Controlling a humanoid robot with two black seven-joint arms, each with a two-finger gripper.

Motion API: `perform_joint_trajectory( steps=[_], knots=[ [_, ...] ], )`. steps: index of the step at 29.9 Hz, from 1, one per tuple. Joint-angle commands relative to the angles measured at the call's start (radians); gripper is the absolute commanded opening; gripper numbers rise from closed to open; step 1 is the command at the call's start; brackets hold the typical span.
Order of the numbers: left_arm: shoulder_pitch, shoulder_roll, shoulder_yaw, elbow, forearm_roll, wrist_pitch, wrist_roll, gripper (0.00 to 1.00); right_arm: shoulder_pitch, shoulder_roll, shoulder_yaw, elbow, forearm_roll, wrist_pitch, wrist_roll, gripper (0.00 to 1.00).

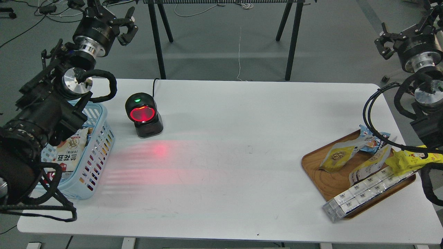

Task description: Scan snack and place in basket

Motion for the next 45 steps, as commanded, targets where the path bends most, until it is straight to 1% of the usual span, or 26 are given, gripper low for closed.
perform_joint_trajectory(
  steps=[1,4,8,12,16,19,26,29,32,35,38,43,45],
  knots=[
    [-0.002,-0.007,0.001,0.000,0.001,0.000,0.001,1.00,0.000,0.000,-0.001,0.000,0.000,0.000,0.001,0.99],
    [-0.005,-0.005,0.001,0.000,0.001,0.000,0.006,1.00,0.003,-0.002,-0.003,0.000,-0.002,0.000,0.001,0.99],
    [-0.005,0.002,-0.002,-0.001,0.001,0.000,0.001,1.00,0.015,-0.012,-0.004,0.014,-0.002,0.000,0.001,0.99],
    [-0.005,0.007,-0.002,-0.001,0.001,0.000,-0.003,1.00,0.044,-0.093,-0.038,0.081,-0.015,0.000,0.003,0.99],
    [-0.003,0.009,-0.005,-0.001,0.001,0.000,-0.006,1.00,0.133,-0.138,-0.194,0.138,-0.049,0.000,0.006,0.99],
    [-0.003,0.012,-0.005,-0.001,0.001,0.000,-0.006,1.00,0.216,-0.160,-0.321,0.152,-0.080,0.000,0.023,0.99],
    [-0.003,0.050,-0.010,-0.047,0.001,0.000,-0.006,1.00,0.375,-0.181,-0.434,0.193,-0.109,0.000,0.023,0.99],
    [-0.003,0.053,-0.004,-0.063,0.001,0.000,-0.006,1.00,0.437,-0.181,-0.463,0.249,-0.205,0.000,0.024,0.99],
    [-0.002,0.050,-0.001,-0.064,0.001,0.000,-0.003,1.00,0.483,-0.167,-0.480,0.266,-0.352,0.000,0.026,0.99],
    [-0.002,0.047,0.001,-0.066,0.001,0.000,-0.003,1.00,0.510,-0.153,-0.489,0.275,-0.449,0.000,0.041,0.99],
    [-0.002,0.051,0.001,-0.066,0.001,0.000,-0.003,1.00,0.543,-0.144,-0.555,0.350,-0.569,0.000,0.052,0.99],
    [-0.003,0.047,0.001,-0.066,0.001,0.000,-0.003,1.00,0.615,-0.149,-0.704,0.499,-0.831,0.000,0.116,0.99],
    [-0.003,0.048,0.001,-0.066,0.001,0.000,-0.003,1.00,0.641,-0.153,-0.721,0.554,-0.931,0.000,0.129,0.99]
  ],
)
